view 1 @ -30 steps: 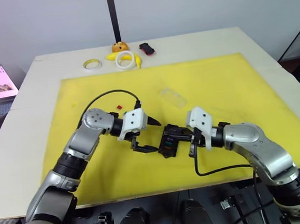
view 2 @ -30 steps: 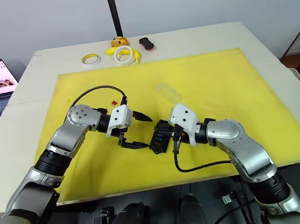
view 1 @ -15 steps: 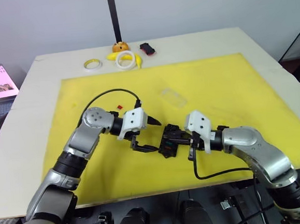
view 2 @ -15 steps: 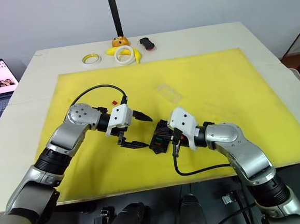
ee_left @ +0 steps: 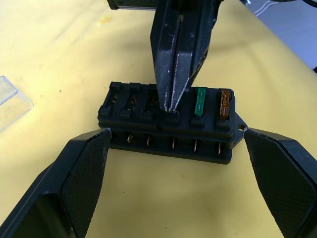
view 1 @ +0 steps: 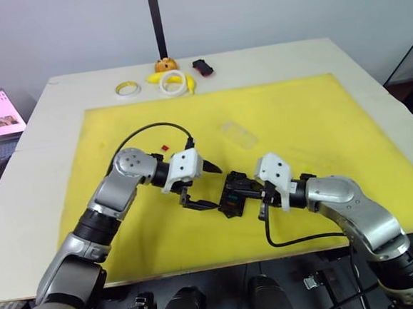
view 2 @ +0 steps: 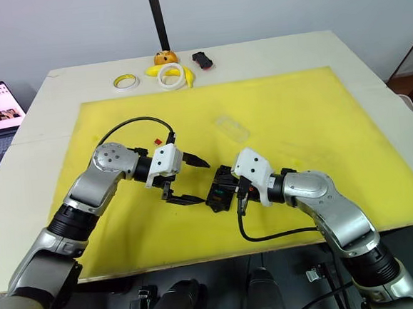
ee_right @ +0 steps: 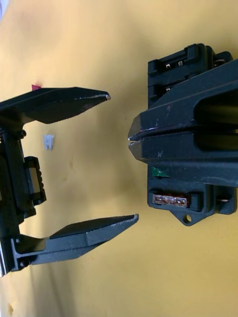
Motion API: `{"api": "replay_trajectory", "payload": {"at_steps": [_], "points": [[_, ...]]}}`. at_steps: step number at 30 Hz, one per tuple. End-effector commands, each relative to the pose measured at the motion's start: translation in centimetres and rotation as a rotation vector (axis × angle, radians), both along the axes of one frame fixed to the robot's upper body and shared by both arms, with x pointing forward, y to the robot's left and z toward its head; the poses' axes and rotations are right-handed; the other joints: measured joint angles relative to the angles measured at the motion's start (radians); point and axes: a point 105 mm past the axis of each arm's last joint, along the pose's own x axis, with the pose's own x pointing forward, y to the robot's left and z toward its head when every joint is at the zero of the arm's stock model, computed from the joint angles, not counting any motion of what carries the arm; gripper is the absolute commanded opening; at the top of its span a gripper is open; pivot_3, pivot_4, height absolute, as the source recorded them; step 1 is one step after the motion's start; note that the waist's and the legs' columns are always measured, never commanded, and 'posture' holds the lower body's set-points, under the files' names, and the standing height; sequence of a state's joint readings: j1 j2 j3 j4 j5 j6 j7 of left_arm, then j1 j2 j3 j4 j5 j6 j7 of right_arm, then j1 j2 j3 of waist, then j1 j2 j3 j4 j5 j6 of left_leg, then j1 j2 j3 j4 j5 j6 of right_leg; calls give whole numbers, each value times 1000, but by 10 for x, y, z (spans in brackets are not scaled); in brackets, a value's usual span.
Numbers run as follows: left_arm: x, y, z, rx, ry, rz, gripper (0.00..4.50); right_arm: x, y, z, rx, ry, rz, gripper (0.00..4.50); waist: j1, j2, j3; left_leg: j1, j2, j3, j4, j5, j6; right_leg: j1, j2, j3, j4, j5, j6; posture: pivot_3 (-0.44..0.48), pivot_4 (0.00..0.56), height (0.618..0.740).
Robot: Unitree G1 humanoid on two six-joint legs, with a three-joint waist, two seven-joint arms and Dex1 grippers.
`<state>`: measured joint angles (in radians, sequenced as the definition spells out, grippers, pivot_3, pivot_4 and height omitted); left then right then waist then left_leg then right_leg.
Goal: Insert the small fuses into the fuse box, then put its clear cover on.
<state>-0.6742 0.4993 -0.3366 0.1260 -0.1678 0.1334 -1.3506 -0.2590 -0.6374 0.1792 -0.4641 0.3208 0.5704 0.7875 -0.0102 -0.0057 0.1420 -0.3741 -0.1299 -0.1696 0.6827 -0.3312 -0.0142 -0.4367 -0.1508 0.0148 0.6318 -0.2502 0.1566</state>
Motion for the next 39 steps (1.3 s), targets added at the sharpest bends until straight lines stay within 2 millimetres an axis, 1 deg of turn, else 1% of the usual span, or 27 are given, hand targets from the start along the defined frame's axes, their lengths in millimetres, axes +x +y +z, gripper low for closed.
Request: {"api": "replay_trajectory", "payload": {"at_steps": [1, 6, 11, 16, 19, 21, 23, 24, 25, 27, 28, 29, 31, 33, 35, 36, 37, 38, 39], "points": [[-1, -4, 12, -22, -44, -22, 4500, 2, -2, -4, -2, 17, -13, 43, 0, 0, 0, 0, 0, 0, 0, 0, 0, 0, 0, 0, 0, 0, 0, 0, 150, 740], [-2, -6, 13, -26, -44, -28, 4500, 1, 0, -7, 0, 43, -9, 43, 0, 0, 0, 0, 0, 0, 0, 0, 0, 1, 0, 0, 0, 0, 0, 0, 150, 740], [-1, -3, 12, -19, -43, -19, 4500, 2, -5, -16, -40, 69, -33, 43, 0, 0, 0, 1, 0, 0, 0, 0, 0, 1, 0, 0, 0, 0, 0, 0, 150, 740], [0, -2, 11, -21, -38, -9, 4500, -1, -4, -17, -30, 87, -36, 43, 1, 0, 0, 1, 0, -1, 0, 0, 0, 2, 0, 0, 0, 0, 0, 0, 150, 740], [1, -2, 12, -39, -34, 7, 4500, -4, 0, -5, 32, 77, -15, 43, 1, 0, 0, 1, 0, -1, 0, 0, 0, 2, 0, 0, -1, 0, 0, 0, 150, 740], [3, 1, 17, -92, -7, 54, 4500, -1, -1, 13, 89, 26, -28, 43, 0, 0, 0, 1, 0, -1, 0, 0, 0, 2, 0, 0, -1, 0, 0, 0, 150, 740], [5, 5, 22, -136, 18, 104, 4500, 3, -7, 25, 104, -21, -66, 43, -1, 0, 0, 1, 0, -1, 0, 0, 0, 2, 0, 0, 0, 0, 0, 0, 150, 740], [5, 9, 22, -150, 43, 126, 4500, 5, -13, 30, 96, -39, -92, 43, -1, 0, 0, 1, 0, -1, 0, 0, 0, 1, 0, 0, 0, 0, 0, 0, 150, 740], [3, 17, 23, -155, 93, 149, 4500, 7, -24, 40, 115, -45, -128, 43, -1, 0, 0, 1, 0, -1, 0, 0, 0, 1, 0, 0, 0, 0, 0, 0, 150, 740], [-3, 36, 26, -167, 165, 202, 4500, 0, -46, 59, 169, -17, -157, 43, -1, 0, 0, 1, 0, -1, 0, 0, 0, 1, 0, 0, 0, 0, 0, 0, 150, 740], [-4, 44, 27, -171, 185, 240, 4500, -4, -55, 65, 175, -11, -159, 43, -1, 0, 0, 1, 0, -1, 0, 0, 0, 1, 0, 0, 0, 0, 0, 0, 150, 740], [-4, 53, 28, -180, 204, 284, 4500, -6, -66, 69, 171, -4, -185, 284, 0, 0, 0, 1, 0, -1, -1, 0, 0, 1, 0, 0, 0, 0, 0, 0, 150, 740], [-7, 77, 32, -203, 283, 388, 4500, -10, -95, 77, 153, 3, -259, 866, 4, 0, 0, 1, 0, -2, -1, 0, 0, 1, 0, 0, 0, 0, 0, 0, 150, 740], [-13, 95, 34, -216, 348, 461, 4500, -15, -117, 82, 135, 9, -314, 1928, 3, 0, 0, 1, 0, -1, -1, 0, 0, 2, 0, 0, -1, 0, 0, 0, 150, 740], [-22, 130, 30, -227, 409, 594, 4500, -28, -148, 82, 81, 32, -379, 2859, 2, 1, 0, 1, 0, -1, -1, 0, 0, 2, 0, 0, -1, 0, 0, 0, 150, 740], [-25, 145, 27, -227, 423, 663, 4500, -34, -160, 82, 60, 44, -406, 3263, 2, 1, 0, 1, 0, -1, -1, 0, 1, 2, 0, 0, -1, 0, 0, 0, 150, 740], [-27, 154, 25, -227, 430, 706, 4500, -37, -167, 81, 47, 51, -420, 3829, 1, 1, 1, 2, 1, -1, -2, -1, 2, 2, 0, 0, -1, 0, 0, 0, 150, 740], [-29, 168, 21, -217, 431, 769, 4500, -41, -174, 80, 35, 51, -442, 4272, 2, 1, 1, 2, 1, 0, -3, -1, 2, 2, 1, 0, -1, 0, 0, 0, 150, 740], [-33, 183, 17, -212, 438, 833, 4500, -43, -181, 80, 33, 50, -468, 4395, 2, 1, 1, 2, 1, 0, -2, -1, 2, 2, 1, 0, -1, 0, 0, 0, 150, 740]]}}
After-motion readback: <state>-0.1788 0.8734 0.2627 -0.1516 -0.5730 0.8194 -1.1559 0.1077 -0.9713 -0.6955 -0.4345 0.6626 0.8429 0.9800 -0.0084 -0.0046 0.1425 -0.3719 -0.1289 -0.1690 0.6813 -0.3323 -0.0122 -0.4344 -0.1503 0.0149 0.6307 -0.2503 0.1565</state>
